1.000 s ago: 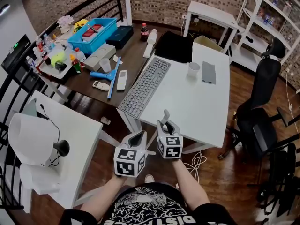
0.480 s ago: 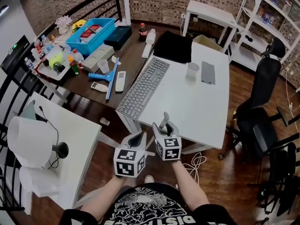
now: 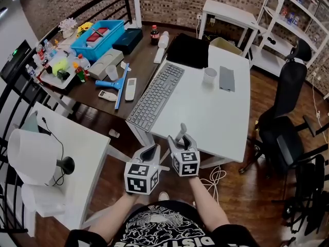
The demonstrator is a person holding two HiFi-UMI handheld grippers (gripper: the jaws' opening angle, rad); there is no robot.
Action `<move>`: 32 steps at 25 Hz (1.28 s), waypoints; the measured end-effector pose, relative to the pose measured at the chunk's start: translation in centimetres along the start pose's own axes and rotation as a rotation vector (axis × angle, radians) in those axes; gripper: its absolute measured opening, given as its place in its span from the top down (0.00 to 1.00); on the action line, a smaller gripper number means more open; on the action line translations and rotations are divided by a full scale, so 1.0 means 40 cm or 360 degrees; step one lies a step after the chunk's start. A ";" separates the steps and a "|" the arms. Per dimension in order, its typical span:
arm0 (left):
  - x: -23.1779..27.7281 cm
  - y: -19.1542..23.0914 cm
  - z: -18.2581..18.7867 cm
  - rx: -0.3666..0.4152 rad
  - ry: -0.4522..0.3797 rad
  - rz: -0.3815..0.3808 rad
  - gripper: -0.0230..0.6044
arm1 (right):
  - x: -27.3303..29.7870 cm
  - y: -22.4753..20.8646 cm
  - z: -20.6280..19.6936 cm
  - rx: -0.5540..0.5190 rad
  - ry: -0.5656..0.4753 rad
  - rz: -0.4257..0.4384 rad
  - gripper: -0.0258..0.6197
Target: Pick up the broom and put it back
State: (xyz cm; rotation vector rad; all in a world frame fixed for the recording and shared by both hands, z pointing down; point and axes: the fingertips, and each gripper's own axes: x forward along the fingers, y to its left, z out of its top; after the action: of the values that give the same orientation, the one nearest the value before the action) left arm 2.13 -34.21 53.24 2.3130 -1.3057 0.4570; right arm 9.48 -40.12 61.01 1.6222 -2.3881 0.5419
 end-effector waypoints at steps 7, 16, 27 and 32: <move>0.001 -0.012 -0.003 0.0000 -0.0006 -0.0015 0.96 | -0.019 -0.012 -0.014 0.0004 0.0006 -0.0023 0.64; -0.015 -0.037 -0.008 0.0002 -0.0006 -0.0037 0.96 | -0.096 0.006 -0.005 0.0032 -0.0034 -0.0051 0.64; -0.138 -0.112 -0.035 0.0118 -0.0061 -0.0122 0.96 | -0.298 0.102 0.049 -0.0015 -0.0177 -0.0141 0.65; -0.243 -0.110 -0.051 0.0144 -0.0111 -0.0126 0.96 | -0.375 0.185 0.053 -0.0048 -0.0198 -0.0178 0.71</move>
State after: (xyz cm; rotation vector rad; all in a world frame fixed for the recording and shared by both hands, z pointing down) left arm 0.94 -24.18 49.30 2.4656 -1.2439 0.4210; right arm 8.35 -25.80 52.22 1.8128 -2.3598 0.3935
